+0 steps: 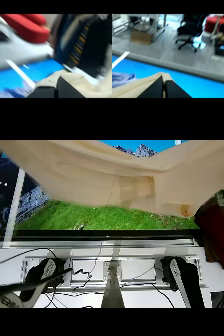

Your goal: Fold the clothes and pants, and hang the long-sleeved shirts on hangers.

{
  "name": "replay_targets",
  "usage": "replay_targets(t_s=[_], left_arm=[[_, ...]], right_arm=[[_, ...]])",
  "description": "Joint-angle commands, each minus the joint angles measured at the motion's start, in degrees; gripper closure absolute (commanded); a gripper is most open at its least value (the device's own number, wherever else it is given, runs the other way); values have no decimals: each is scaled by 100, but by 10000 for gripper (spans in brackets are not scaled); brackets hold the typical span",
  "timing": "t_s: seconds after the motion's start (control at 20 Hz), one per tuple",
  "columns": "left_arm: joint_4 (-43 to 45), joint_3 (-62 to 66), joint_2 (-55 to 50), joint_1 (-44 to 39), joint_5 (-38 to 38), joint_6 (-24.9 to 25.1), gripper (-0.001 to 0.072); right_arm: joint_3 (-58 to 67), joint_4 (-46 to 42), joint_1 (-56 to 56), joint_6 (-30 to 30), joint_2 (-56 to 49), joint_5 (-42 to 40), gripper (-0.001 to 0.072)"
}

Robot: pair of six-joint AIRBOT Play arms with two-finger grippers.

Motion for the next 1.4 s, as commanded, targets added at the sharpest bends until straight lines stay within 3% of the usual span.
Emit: replay_targets(t_s=[0.0, 0.2, 0.35, 0.55, 0.7, 0.85, 1.0, 1.15, 1.35], left_arm=[[949, 7, 765, 356, 525, -297, 694], [2715, -157, 767, 352, 518, -1670, 694], [2889, -737, 380, 192, 516, -1956, 694], [2894, -1532, -756, -761, 874, -1731, 694], [2699, -1600, -1991, -1416, 1971, -1585, 694], [1805, -1596, -3058, -1834, 3202, -1373, 694], [1394, -1587, -3700, -1976, 3401, -887, 694], [2050, -1587, -4065, -1980, 3399, -896, 695], [2149, -1587, -4572, -2085, 3727, -894, 694]], right_arm=[[190, -566, 2, 114, 372, -210, 701], [170, -614, 4, 619, -155, 319, 701], [160, -341, 4, 1095, -1174, 680, 701], [162, 590, 28, 1366, -3036, 964, 699], [162, 638, 258, 1355, -4266, 374, 699], [162, 619, 481, 1353, -5206, -153, 699], [162, 197, 503, 1353, -5648, -402, 699], [111, -820, 505, 1353, -5737, -133, 699], [-328, -925, 505, 1355, -5908, -625, 699]])
